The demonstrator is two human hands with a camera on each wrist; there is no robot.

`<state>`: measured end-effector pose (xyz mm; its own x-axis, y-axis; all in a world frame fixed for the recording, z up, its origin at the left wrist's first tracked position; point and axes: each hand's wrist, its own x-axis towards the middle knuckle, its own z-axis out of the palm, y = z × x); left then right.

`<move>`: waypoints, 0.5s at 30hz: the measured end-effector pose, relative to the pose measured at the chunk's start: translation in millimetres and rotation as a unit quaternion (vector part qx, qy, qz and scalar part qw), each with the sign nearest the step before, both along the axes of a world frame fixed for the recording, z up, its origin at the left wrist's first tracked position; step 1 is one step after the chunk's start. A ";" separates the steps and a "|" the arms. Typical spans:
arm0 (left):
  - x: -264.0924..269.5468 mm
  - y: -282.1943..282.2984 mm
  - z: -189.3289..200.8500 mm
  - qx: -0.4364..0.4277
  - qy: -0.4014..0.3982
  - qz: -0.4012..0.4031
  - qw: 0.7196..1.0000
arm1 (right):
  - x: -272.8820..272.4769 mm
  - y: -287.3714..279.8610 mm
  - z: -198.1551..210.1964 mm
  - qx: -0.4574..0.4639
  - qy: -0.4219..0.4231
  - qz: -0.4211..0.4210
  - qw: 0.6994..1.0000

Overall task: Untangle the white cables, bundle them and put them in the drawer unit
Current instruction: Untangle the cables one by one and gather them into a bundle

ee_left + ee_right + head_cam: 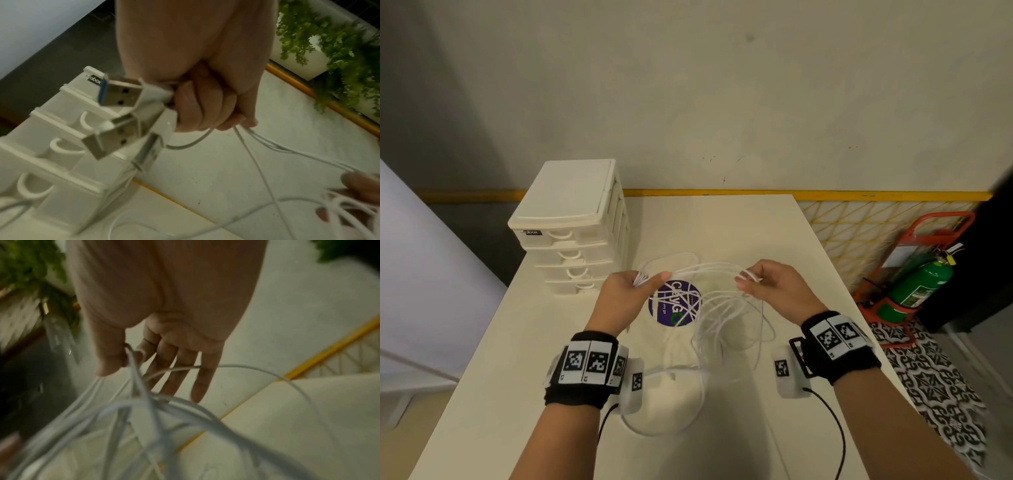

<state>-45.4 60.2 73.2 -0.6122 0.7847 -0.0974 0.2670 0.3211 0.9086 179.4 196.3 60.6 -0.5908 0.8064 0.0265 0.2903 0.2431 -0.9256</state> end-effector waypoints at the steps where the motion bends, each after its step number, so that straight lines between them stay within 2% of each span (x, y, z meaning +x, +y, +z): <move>1: 0.8 -0.2 -2.7 -0.003 -0.007 -0.001 1.000 | -3.1 -0.9 4.8 -0.025 0.039 0.004 0.999; 3: 3.6 -1.0 -4.1 -0.003 -0.017 0.004 1.000 | -9.6 -5.3 16.9 -0.066 0.095 0.015 0.993; 5: 2.5 -0.8 -3.4 0.004 -0.022 0.020 1.000 | -11.7 -11.4 25.2 -0.106 0.092 0.037 0.989; 6: 1.0 -0.9 -1.7 0.013 -0.026 0.030 0.999 | -11.6 -13.2 26.2 -0.119 0.052 0.052 0.990; 8: -0.3 -0.9 2.8 0.031 -0.038 0.048 0.998 | -11.9 -15.8 23.0 -0.097 -0.098 0.104 0.985; 10: 1.9 -0.4 5.7 0.043 -0.057 0.042 0.997 | -13.1 -15.6 12.1 -0.036 -0.233 0.149 0.960; 11: 4.7 0.1 6.3 0.047 -0.062 0.033 0.996 | -13.5 -13.7 7.0 0.001 -0.275 0.147 0.950; 13: 10.9 -0.5 6.8 0.047 -0.062 0.014 0.997 | -13.7 -7.0 1.5 0.091 -0.331 0.077 0.936; 15: 13.2 -0.1 5.1 0.052 -0.060 0.007 0.997 | -11.4 2.2 4.3 0.185 -0.409 0.011 0.893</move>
